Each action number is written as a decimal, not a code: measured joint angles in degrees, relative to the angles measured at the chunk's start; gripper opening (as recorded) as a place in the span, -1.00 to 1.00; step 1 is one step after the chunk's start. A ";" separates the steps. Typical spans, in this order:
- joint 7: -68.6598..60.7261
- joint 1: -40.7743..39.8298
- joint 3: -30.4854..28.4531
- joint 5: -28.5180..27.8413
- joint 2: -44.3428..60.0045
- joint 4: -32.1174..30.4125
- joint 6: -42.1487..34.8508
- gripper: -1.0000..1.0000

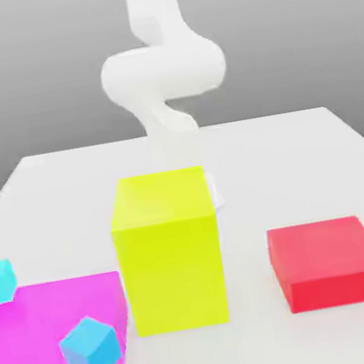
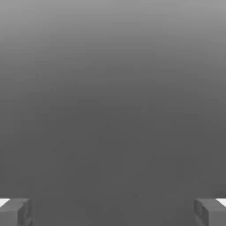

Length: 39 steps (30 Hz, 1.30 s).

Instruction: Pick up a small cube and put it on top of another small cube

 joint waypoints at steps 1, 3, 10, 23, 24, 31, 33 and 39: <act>0.11 0.18 0.84 -0.30 2.25 0.33 0.41 0.00; 0.35 0.54 2.46 -1.00 6.51 0.93 1.27 0.00; 1.76 2.11 7.88 -4.11 21.02 2.99 4.12 0.00; 5.62 9.29 14.17 -11.65 48.17 6.85 9.22 0.00; 5.82 9.86 14.43 -12.09 50.24 7.15 9.62 0.00; 6.48 14.57 16.46 -14.08 64.50 9.15 12.60 0.00; 7.13 15.94 15.93 -15.17 68.60 9.92 14.59 0.00; 8.76 17.98 13.64 -17.57 74.56 11.27 18.79 -1.00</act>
